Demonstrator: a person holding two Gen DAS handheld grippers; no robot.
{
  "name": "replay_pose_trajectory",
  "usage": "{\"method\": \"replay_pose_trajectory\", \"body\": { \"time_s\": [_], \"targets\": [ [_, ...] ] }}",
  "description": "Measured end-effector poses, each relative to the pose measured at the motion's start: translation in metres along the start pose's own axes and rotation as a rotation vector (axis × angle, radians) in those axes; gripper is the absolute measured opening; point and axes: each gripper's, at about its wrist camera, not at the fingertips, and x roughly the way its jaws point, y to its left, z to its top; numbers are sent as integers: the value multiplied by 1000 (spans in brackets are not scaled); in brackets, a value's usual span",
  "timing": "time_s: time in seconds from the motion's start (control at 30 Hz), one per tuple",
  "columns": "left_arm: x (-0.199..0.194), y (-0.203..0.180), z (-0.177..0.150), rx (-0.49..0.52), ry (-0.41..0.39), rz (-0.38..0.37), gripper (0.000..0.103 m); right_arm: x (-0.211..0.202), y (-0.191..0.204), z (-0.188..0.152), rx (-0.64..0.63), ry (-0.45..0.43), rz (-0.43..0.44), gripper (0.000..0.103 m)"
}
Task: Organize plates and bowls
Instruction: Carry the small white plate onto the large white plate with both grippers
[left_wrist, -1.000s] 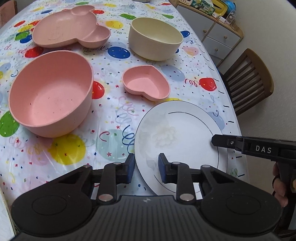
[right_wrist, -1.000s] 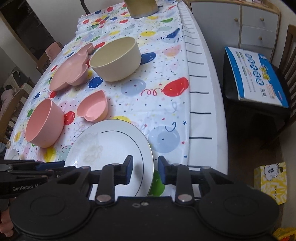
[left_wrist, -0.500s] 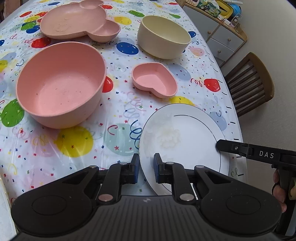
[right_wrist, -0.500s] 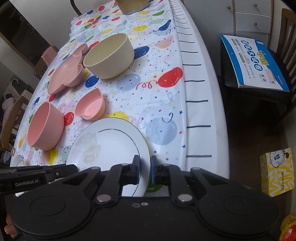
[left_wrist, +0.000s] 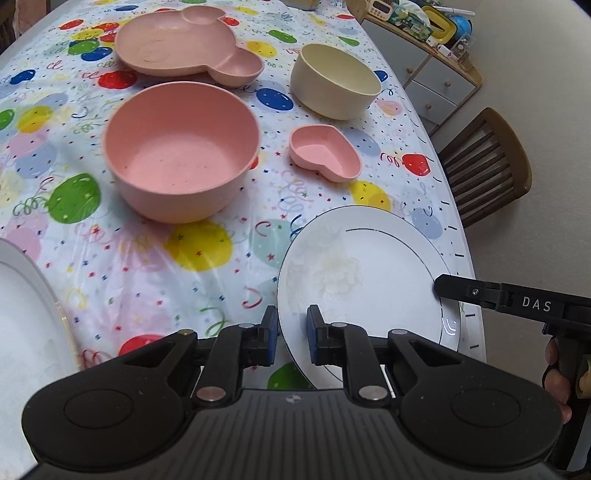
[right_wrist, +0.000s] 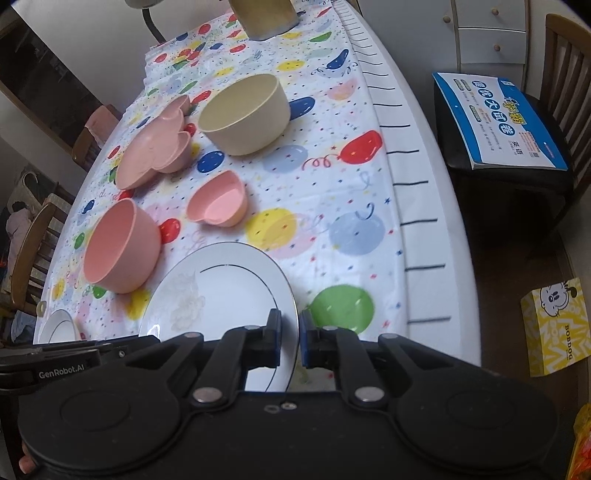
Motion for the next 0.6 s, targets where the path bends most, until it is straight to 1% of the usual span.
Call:
{"method": "replay_pose_trajectory", "body": {
  "time_s": [0.23,0.6],
  "targets": [
    [-24,29,-11,-4,-5,-3,16,-6,30,-19,6,-3,5,8],
    [-64,89,-25,-22,-24,-3,16,1,93,-42,-20,-2,9,8]
  ]
}}
